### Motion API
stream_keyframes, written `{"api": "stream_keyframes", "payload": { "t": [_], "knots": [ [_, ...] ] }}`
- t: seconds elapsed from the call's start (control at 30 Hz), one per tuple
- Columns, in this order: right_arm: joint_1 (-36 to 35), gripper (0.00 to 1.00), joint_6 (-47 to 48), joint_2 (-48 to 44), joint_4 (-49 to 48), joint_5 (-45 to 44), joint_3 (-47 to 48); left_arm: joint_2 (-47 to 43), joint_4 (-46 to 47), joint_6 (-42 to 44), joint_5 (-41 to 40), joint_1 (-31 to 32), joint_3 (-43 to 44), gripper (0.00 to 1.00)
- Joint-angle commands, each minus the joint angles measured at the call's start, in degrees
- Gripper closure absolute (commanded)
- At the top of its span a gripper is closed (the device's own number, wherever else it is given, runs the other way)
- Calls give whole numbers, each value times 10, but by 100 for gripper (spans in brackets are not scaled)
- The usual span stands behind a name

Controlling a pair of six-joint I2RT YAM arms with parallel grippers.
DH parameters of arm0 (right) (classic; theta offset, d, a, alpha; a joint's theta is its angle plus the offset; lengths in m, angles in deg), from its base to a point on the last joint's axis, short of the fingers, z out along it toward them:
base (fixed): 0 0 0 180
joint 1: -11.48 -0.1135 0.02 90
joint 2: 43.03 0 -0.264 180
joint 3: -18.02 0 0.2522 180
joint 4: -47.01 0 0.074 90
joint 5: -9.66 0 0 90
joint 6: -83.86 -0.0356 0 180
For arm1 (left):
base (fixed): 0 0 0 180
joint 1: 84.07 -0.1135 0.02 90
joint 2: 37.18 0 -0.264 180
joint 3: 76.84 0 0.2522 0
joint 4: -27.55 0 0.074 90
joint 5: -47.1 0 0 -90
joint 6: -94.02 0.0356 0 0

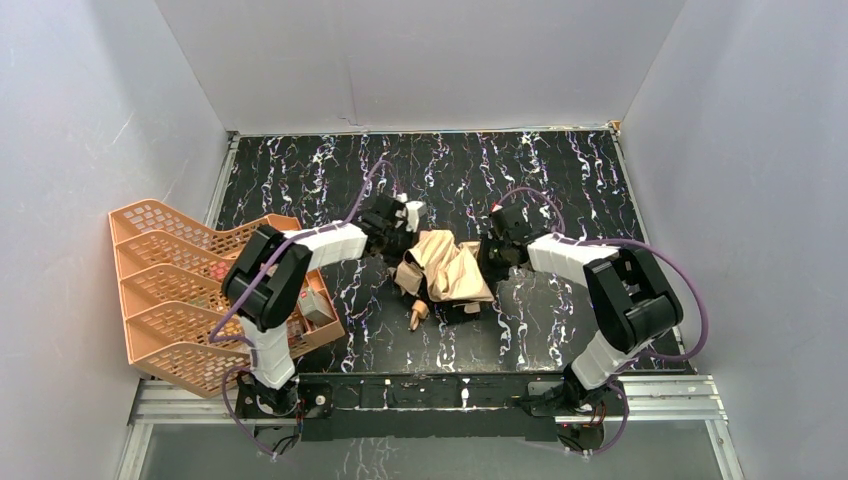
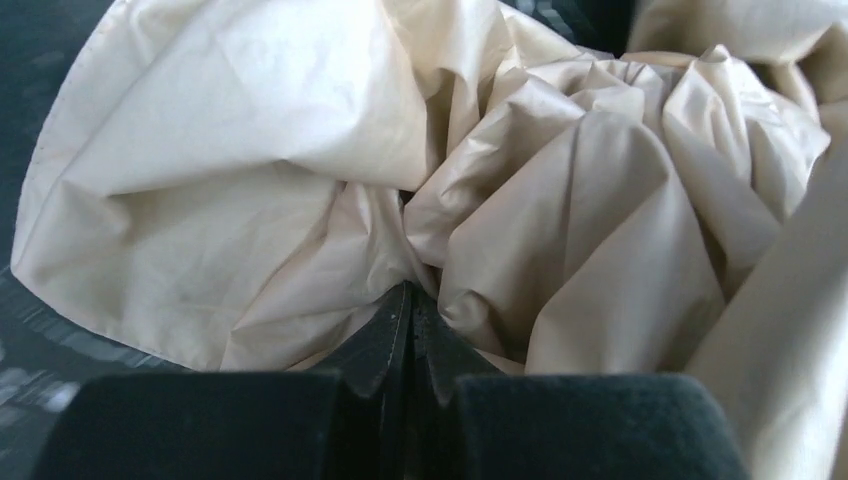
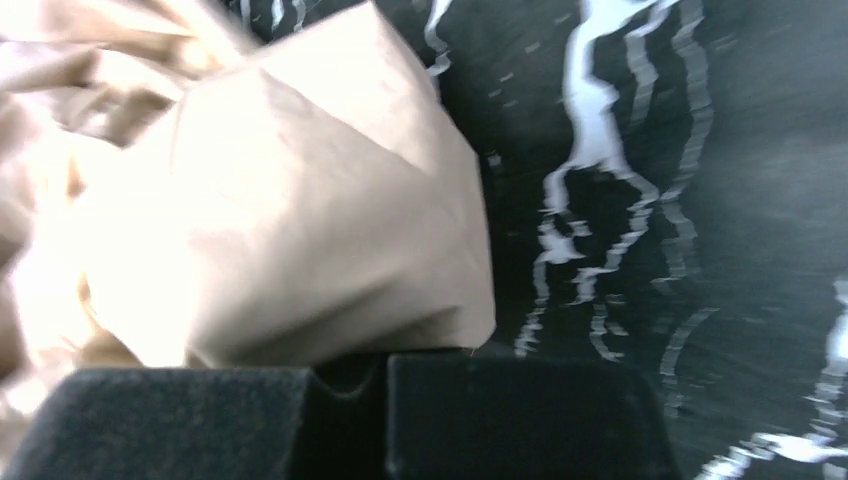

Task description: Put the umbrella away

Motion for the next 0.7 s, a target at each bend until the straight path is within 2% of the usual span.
{"api": "stream_keyframes", "payload": {
  "t": [0.0,0.07,0.17,0.27,0.3,0.33,0.37,0.4,0.47,0.57,0.67],
  "knots": [
    [-27,100,-130,-20,-133,72,-63,43,23,13,86,36,48,100],
    [-33,100,-176,-43,-185,76,-92,62,26,16,102,36,76,100],
    [-53,100,-202,-79,-179,49,-109,100,9,29,117,36,137,100],
    [-93,99,-210,-120,-201,51,-141,176,-23,30,147,41,270,100],
    [-99,96,-194,-142,-196,50,-154,195,-48,34,128,39,316,100],
    [-99,91,-175,-189,-129,-6,-153,189,-59,35,90,31,329,98],
    [-98,85,-160,-233,-52,-54,-149,172,-60,24,75,15,321,92],
    [-99,75,-137,-301,20,-126,-143,129,-50,6,70,-22,298,75],
    [-99,63,-79,-412,100,-180,-129,47,-50,4,49,-78,256,61],
    [-98,42,-13,-472,85,-122,-135,-51,-62,21,7,-100,190,52],
    [-99,36,45,-475,54,-46,-136,-130,-57,15,-21,-102,113,48]
  ]
}}
